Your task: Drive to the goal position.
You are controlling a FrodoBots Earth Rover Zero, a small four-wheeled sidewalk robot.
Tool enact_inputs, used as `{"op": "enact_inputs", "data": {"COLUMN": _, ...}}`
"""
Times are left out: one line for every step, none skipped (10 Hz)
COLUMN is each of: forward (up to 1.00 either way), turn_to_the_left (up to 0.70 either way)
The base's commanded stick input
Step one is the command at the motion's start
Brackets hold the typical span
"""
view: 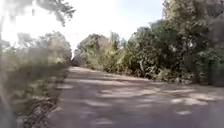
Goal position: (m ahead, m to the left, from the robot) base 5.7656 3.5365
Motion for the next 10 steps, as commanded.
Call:
{"op": "enact_inputs", "data": {"forward": 0.7, "turn_to_the_left": 0.35}}
{"op": "enact_inputs", "data": {"forward": 0.7, "turn_to_the_left": 0.35}}
{"op": "enact_inputs", "data": {"forward": 0.7, "turn_to_the_left": 0.25}}
{"op": "enact_inputs", "data": {"forward": 0.7, "turn_to_the_left": 0.02}}
{"op": "enact_inputs", "data": {"forward": 0.7, "turn_to_the_left": 0.0}}
{"op": "enact_inputs", "data": {"forward": 0.7, "turn_to_the_left": 0.0}}
{"op": "enact_inputs", "data": {"forward": 0.7, "turn_to_the_left": 0.0}}
{"op": "enact_inputs", "data": {"forward": 0.7, "turn_to_the_left": 0.0}}
{"op": "enact_inputs", "data": {"forward": 0.7, "turn_to_the_left": 0.0}}
{"op": "enact_inputs", "data": {"forward": 0.7, "turn_to_the_left": 0.0}}
